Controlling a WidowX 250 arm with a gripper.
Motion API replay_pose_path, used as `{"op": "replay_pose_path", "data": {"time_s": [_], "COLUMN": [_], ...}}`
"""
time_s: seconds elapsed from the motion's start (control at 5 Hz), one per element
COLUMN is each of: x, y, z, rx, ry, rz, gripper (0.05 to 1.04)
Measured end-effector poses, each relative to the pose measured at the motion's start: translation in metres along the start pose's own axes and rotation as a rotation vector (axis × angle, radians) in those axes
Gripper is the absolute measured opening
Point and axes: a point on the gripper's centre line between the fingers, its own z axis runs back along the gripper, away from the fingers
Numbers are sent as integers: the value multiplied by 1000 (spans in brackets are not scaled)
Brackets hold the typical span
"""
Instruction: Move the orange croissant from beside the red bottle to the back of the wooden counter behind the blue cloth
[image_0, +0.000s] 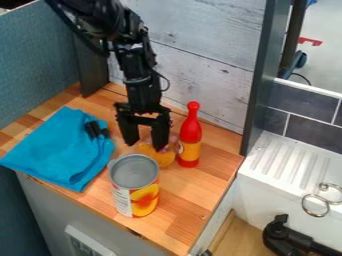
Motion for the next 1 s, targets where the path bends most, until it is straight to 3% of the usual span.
{"op": "replay_pose_path", "data": {"time_s": [0.4, 0.8, 1.0], "x": [0, -1, 0], "y": [1, 1, 2], "z": [-10, -11, -9], "rx": [-2, -4, 1], "ry": [5, 6, 5], "rz": [-2, -11, -26], "gripper": [951, 508, 381]}}
